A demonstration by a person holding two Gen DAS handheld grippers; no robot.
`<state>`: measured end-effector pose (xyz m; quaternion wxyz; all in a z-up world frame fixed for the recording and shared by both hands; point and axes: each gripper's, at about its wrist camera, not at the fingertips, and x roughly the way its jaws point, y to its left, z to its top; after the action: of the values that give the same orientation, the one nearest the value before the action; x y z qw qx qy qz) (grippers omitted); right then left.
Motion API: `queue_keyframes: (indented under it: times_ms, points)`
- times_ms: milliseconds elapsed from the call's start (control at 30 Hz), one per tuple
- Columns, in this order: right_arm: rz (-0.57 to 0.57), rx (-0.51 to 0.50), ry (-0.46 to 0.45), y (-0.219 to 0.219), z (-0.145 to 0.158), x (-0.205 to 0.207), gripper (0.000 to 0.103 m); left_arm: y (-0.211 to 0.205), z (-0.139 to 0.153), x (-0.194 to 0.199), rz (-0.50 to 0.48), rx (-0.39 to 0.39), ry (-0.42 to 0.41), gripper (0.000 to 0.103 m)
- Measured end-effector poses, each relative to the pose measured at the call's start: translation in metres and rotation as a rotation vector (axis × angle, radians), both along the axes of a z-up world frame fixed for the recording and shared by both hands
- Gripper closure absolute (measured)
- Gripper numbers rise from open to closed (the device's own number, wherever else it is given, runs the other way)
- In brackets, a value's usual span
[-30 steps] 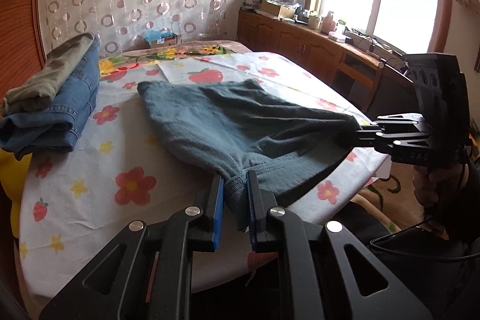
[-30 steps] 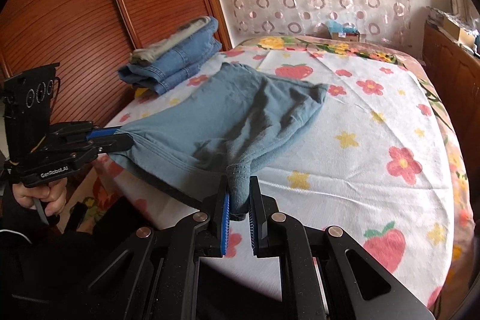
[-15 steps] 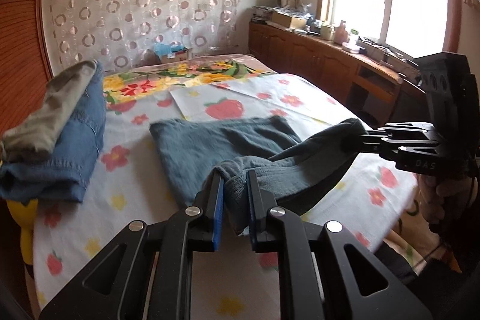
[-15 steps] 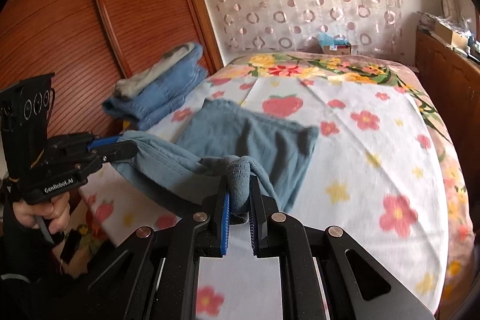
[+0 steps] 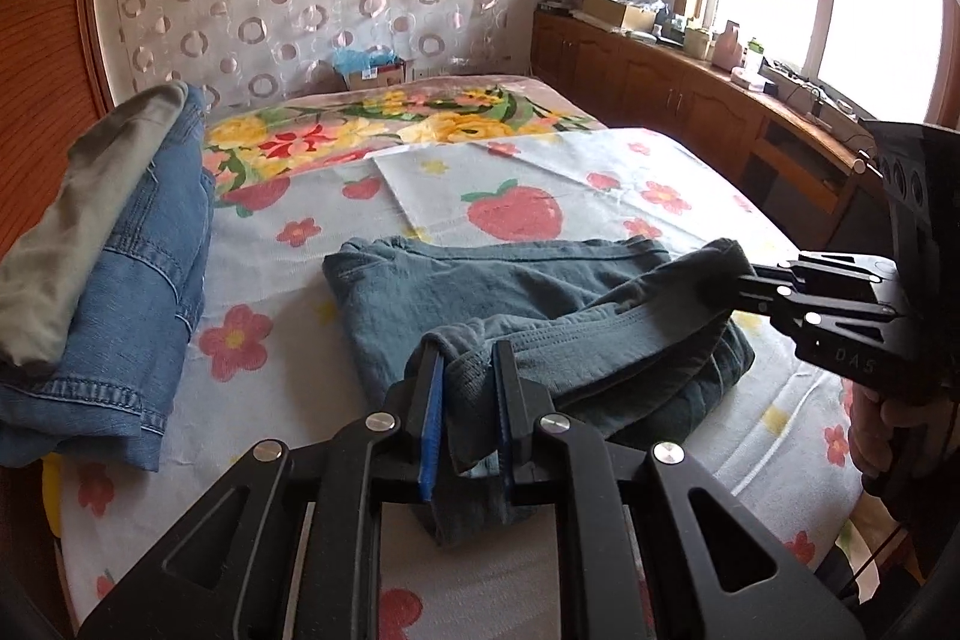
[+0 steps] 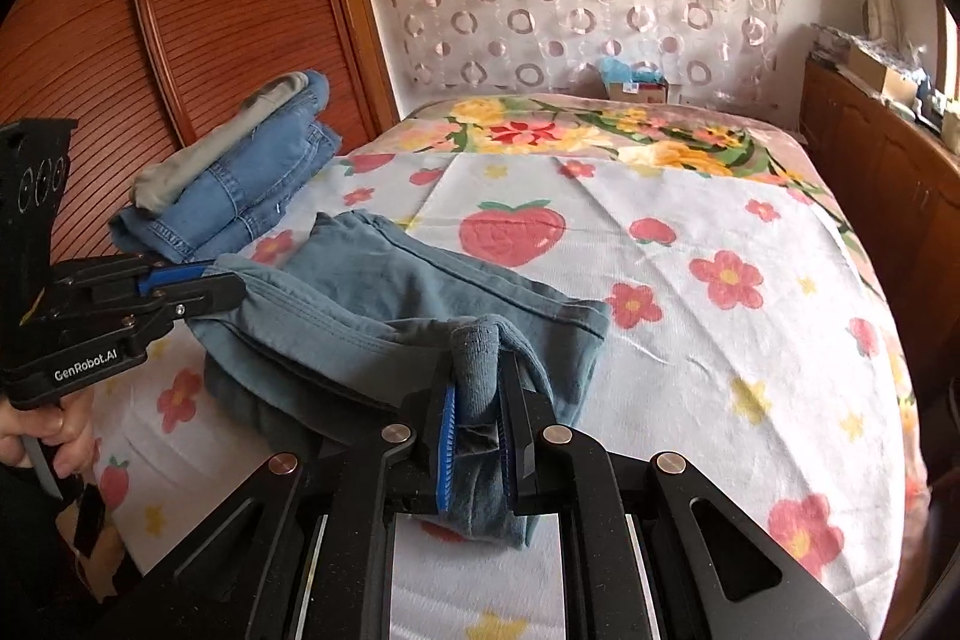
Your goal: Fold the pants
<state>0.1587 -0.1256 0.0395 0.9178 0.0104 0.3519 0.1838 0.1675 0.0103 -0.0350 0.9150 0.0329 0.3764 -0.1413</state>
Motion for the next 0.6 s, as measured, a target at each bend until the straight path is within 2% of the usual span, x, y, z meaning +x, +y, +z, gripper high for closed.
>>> queue_keyframes:
  times_ms: [133, 200, 267, 400, 433, 467, 533, 600]
  points:
    - [-0.005, 0.026, -0.012, -0.008, 0.000, 0.000, 0.086, 0.001, 0.001, -0.003, -0.004, -0.008, 0.009, 0.083]
    - [-0.015, 0.034, -0.027, -0.011, 0.002, -0.003, 0.081, 0.003, 0.003, -0.004, 0.008, -0.011, 0.007, 0.075]
    - [-0.045, 0.024, -0.054, -0.014, 0.004, -0.006, 0.073, 0.008, 0.006, -0.005, 0.031, -0.011, -0.011, 0.058]
    - [-0.055, 0.015, -0.072, -0.019, 0.003, -0.012, 0.068, 0.015, 0.005, -0.009, 0.027, -0.012, -0.005, 0.056]
    - [-0.054, 0.008, -0.074, -0.019, 0.002, -0.013, 0.065, 0.017, 0.003, -0.011, 0.028, -0.006, -0.005, 0.052]
    - [-0.053, -0.003, -0.077, -0.020, 0.000, -0.015, 0.063, 0.019, 0.002, -0.013, 0.027, -0.007, -0.004, 0.042]
    - [-0.044, -0.021, -0.077, -0.019, -0.003, -0.019, 0.060, 0.022, -0.003, -0.018, 0.023, -0.018, 0.000, 0.030]
    - [-0.022, -0.030, -0.065, -0.020, -0.006, -0.024, 0.058, 0.024, -0.010, -0.022, 0.016, -0.022, 0.013, 0.026]
